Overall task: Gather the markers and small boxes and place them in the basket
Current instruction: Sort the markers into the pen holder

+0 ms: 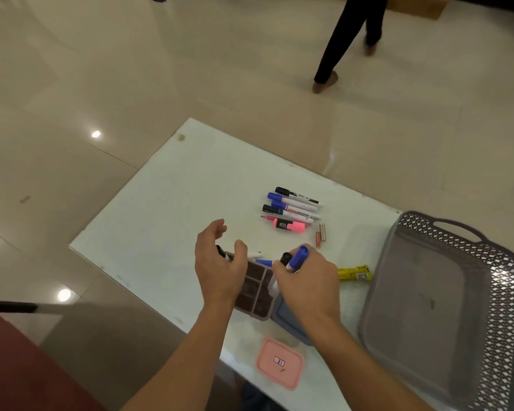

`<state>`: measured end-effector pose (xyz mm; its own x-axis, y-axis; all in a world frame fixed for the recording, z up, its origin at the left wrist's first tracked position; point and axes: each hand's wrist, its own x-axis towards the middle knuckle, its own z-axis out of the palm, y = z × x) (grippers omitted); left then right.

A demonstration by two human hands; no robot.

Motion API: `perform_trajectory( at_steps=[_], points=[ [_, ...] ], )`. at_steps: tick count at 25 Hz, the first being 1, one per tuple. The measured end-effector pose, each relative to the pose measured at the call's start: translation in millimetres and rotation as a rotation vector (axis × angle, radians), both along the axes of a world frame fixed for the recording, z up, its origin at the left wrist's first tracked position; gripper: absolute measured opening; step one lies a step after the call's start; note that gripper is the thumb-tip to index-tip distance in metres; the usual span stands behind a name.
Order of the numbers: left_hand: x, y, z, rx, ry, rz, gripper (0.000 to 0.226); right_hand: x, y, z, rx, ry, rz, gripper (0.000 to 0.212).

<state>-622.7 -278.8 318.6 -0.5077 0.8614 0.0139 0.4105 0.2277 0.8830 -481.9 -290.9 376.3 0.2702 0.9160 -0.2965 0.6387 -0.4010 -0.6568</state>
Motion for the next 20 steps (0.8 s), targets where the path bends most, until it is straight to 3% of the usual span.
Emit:
perform_trajectory(
  at_steps=[8, 11, 14, 17, 20],
  points=[
    [2, 21, -6, 0.031, 0.009, -0.067, 0.044, -18, -13, -12, -0.043, 0.141, -0.166, 0.030],
    [11, 54, -3, 0.057, 0.246, -0.087, 0.033, 5, 26, -12, 0.121, 0.207, -0.270, 0.020],
    [17, 93, 9, 0.033, 0.431, -0.099, 0.025, 34, 90, -36, 0.121, 0.109, -0.142, 0.009],
    [23, 134, 10, -0.216, 0.373, -0.184, 0.028, 46, 155, -75, -0.014, -0.141, 0.159, 0.027],
    [36, 170, -15, -0.669, -0.014, -0.232, 0.036, 42, 200, -101, -0.123, -0.329, 0.405, 0.044]
  ],
)
